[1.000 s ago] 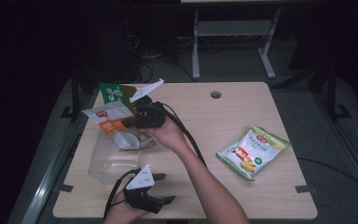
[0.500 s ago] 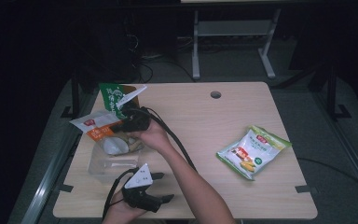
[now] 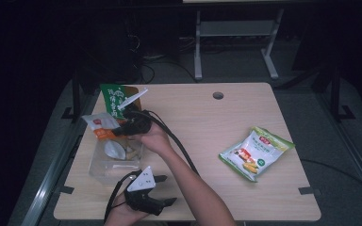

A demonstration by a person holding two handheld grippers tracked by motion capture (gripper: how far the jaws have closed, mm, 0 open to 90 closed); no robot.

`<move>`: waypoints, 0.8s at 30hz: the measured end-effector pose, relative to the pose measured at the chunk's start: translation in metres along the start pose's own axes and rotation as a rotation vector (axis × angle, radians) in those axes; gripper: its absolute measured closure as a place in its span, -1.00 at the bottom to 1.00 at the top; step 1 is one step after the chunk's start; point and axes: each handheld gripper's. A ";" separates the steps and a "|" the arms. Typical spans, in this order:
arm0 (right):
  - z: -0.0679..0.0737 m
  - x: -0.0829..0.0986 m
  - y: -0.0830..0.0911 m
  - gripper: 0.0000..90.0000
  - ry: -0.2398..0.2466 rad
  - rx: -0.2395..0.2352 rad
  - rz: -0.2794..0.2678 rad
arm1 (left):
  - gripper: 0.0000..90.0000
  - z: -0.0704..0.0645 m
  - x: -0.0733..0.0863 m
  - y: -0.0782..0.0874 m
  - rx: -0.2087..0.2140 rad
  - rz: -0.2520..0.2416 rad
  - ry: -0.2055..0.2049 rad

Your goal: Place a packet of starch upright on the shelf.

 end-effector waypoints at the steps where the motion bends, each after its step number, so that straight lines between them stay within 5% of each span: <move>1: 0.001 0.001 0.002 0.82 0.008 0.009 0.024 | -0.49 0.000 0.000 0.000 -0.005 0.002 0.000; 17: -0.005 0.022 0.013 0.97 0.014 0.012 0.052 | -0.49 0.002 0.001 -0.003 0.001 0.004 0.022; 24: -0.004 0.023 0.027 0.54 0.000 0.018 0.049 | -0.50 0.001 0.000 -0.005 0.003 0.008 0.024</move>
Point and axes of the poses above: each handheld gripper's, and its own axes: y roughly backward along the jaws, x roughly out of its underside, z roughly to its left, and after that the axes turned 15 degrees about y, right-handed
